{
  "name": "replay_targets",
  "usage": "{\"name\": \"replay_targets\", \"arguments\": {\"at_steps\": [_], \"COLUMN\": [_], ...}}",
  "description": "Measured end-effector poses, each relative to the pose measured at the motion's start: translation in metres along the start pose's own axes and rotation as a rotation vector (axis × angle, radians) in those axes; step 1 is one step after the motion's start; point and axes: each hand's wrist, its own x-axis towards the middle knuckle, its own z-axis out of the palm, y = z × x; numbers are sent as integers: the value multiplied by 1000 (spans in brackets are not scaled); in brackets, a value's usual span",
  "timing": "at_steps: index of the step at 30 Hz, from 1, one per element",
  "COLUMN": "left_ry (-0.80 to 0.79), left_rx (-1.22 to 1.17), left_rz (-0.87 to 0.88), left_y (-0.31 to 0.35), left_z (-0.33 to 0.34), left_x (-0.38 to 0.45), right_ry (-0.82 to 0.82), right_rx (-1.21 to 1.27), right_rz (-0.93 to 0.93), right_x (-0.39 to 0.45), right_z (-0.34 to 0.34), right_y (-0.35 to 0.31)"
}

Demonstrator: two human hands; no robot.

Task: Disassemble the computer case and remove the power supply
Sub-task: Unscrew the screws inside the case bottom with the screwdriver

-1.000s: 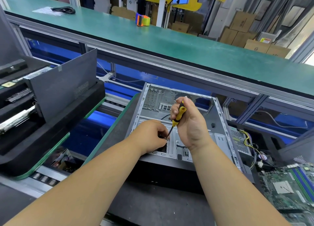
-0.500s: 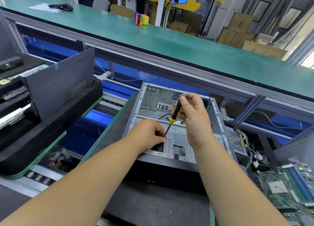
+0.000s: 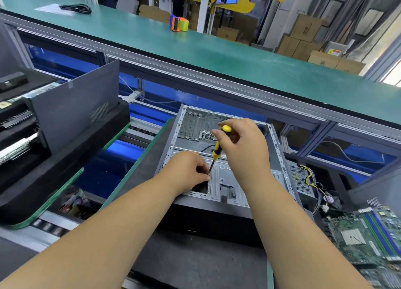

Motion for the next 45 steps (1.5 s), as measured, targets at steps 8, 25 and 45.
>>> {"name": "replay_targets", "arguments": {"at_steps": [8,25,45], "left_ry": [-3,-19,-16], "left_rx": [-19,-22,-10], "left_rz": [7,-6,49], "left_y": [-2,-1,-4], "left_z": [1,1,1], "left_x": [1,1,1], "right_ry": [-33,-87,-169], "right_rx": [12,17,43], "right_rz": [-47,-4,-42], "right_x": [-5,-6,-9], "right_z": [0,-1,0], "right_y": [0,1,10]}}
